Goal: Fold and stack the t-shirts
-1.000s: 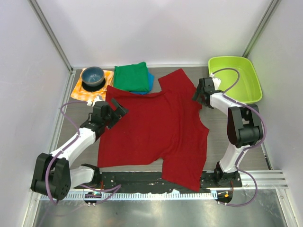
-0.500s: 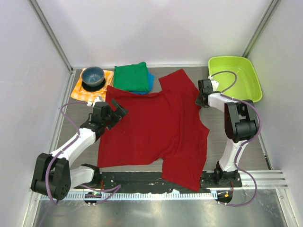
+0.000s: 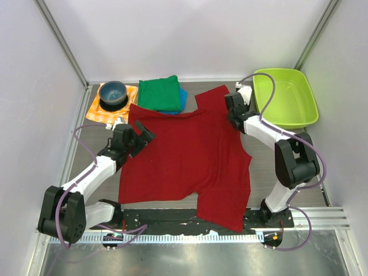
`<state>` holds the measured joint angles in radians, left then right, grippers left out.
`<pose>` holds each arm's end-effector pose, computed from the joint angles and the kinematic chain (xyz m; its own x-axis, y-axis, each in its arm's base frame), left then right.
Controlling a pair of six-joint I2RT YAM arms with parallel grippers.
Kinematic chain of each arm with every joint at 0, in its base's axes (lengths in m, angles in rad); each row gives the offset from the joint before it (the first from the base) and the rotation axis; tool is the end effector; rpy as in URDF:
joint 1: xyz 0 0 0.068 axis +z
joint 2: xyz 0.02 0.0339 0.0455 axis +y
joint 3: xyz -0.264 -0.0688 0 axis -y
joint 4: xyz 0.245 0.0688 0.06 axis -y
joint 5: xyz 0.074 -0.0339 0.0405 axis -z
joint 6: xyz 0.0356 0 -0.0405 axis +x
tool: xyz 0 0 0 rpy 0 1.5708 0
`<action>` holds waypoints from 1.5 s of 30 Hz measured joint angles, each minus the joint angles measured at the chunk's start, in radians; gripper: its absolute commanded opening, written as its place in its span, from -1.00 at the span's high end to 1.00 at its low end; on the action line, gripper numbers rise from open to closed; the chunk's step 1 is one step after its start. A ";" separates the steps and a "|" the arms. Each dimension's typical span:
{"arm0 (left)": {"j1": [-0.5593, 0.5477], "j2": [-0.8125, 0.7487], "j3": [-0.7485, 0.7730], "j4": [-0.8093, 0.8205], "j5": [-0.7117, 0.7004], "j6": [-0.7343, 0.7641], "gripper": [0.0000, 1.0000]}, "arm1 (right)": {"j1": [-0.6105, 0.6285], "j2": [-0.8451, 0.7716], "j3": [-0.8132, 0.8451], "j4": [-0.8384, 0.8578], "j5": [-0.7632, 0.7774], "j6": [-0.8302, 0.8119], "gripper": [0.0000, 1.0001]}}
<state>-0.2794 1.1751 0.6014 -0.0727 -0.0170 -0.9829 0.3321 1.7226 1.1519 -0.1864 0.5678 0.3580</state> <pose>0.2348 -0.0667 0.2085 -0.5397 -0.7107 -0.4512 -0.3361 0.6733 -0.6586 0.3599 0.1039 0.2212 -0.5750 0.1142 -0.8102 0.3162 0.9443 -0.0913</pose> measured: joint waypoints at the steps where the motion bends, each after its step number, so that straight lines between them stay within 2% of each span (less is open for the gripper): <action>1: 0.000 0.000 0.000 0.000 0.000 0.000 -0.99 | 0.015 -0.011 0.001 0.008 0.010 -0.011 -0.92; 4: 0.000 0.000 0.000 0.000 0.000 0.001 -0.99 | 0.044 -0.020 0.020 0.011 0.037 -0.040 -0.94; 11: 0.000 0.000 0.000 0.000 0.000 0.014 -0.99 | 0.028 -0.001 0.032 -0.054 0.150 -0.022 -0.96; 17: 0.000 0.002 0.000 0.000 0.000 0.018 -1.00 | -0.003 0.011 0.039 -0.116 0.127 0.040 -0.97; 21: 0.000 0.005 0.000 0.000 0.000 0.018 -1.00 | -0.055 0.014 0.014 -0.106 0.033 0.106 -0.98; 26: 0.000 0.005 -0.010 0.003 0.000 0.018 -0.99 | -0.159 0.042 -0.034 -0.026 -0.190 0.147 -0.99; 32: 0.000 0.012 -0.017 0.007 0.000 0.018 -0.99 | -0.154 0.156 0.037 0.076 -0.405 0.163 -0.99; 37: 0.000 0.035 -0.017 0.010 0.000 0.018 -0.99 | -0.143 0.245 0.124 0.131 -0.486 0.171 -0.99; 45: 0.000 0.051 -0.017 0.012 -0.001 0.023 -0.99 | -0.142 0.307 0.210 0.170 -0.504 0.171 -0.99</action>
<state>-0.2794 1.2259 0.5846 -0.0605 -0.0181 -0.9600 0.1898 2.0300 1.3621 -0.0162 0.0639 0.5293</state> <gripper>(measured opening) 0.996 0.995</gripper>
